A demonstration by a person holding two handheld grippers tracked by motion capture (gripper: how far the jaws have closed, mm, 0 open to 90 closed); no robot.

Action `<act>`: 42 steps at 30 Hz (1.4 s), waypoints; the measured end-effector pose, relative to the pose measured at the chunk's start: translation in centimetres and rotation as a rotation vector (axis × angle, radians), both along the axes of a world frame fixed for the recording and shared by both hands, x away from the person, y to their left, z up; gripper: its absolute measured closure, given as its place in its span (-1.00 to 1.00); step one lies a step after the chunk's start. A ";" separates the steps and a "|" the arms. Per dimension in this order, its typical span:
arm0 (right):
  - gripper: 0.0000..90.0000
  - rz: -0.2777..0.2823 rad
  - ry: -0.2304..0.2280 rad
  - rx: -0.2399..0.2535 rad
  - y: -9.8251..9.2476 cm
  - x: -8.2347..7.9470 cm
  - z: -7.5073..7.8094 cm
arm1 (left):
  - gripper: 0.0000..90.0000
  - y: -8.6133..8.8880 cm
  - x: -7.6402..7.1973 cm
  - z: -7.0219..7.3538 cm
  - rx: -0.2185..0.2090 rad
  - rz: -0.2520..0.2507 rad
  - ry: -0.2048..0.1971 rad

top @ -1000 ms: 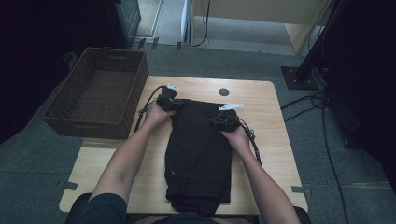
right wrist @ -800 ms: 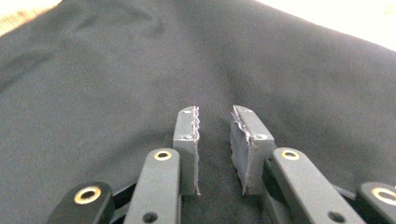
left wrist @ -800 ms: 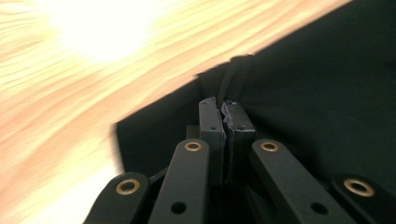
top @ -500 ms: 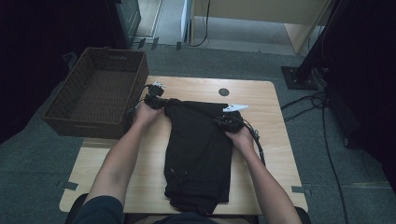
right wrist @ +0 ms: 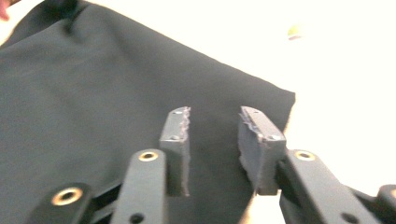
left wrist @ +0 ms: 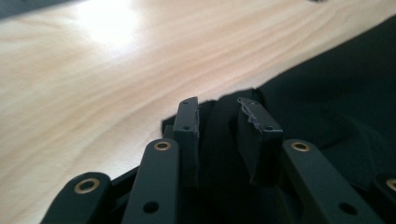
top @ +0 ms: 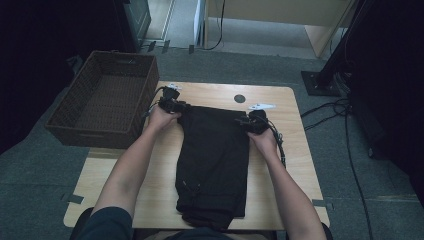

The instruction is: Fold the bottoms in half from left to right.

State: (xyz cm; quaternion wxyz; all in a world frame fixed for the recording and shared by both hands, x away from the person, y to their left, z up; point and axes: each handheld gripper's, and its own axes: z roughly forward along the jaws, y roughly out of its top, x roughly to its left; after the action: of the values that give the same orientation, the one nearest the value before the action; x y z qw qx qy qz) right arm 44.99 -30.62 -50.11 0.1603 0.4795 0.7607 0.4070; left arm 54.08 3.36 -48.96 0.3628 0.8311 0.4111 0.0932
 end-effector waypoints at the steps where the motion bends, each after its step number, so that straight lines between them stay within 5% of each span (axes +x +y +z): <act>1: 0.31 -0.019 -0.011 0.003 -0.3 0.3 0.0 | 0.54 -0.2 0.1 -0.2 0.005 -0.004 0.002; 5: 0.24 -0.096 -0.033 -0.012 -1.2 1.1 -0.1 | 0.59 -0.6 0.3 -0.6 0.013 -0.007 0.007; 8: 0.23 -0.110 0.007 0.000 -1.0 2.1 -0.7 | 0.75 -0.6 0.6 -0.8 0.017 -0.011 0.017; 12: 0.64 -0.133 0.019 0.021 -0.2 2.6 -1.1 | 0.97 -0.6 0.5 -1.0 0.025 -0.023 0.019; 15: 0.95 -0.118 0.056 -0.016 0.2 2.7 -1.5 | 0.98 -0.2 0.6 -0.7 0.023 -0.019 0.020; 27: 0.99 -0.100 0.056 -0.019 -1.4 2.4 -0.7 | 0.98 1.7 0.3 -0.1 -0.022 0.031 0.057; 32: 0.72 -0.132 0.047 -0.038 -1.4 2.3 -0.6 | 0.68 1.5 0.0 0.1 -0.014 0.029 0.046; 35: 0.57 -0.136 0.048 0.002 -1.9 2.4 -0.5 | 0.54 1.5 -0.1 0.7 -0.019 0.013 0.016; 39: 0.43 -0.139 0.039 0.020 -2.3 2.3 0.0 | 0.29 1.6 -0.1 1.1 -0.063 -0.010 0.038; 42: 0.29 -0.119 0.048 0.026 -2.4 2.2 0.1 | 0.19 1.5 -0.2 0.8 -0.050 -0.036 0.041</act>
State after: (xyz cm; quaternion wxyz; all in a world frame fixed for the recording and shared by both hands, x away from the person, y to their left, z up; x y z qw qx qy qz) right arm 47.21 -33.02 -50.05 0.1597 0.5355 0.7291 0.3951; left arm 53.85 4.87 -48.16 0.3765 0.8308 0.4056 0.0590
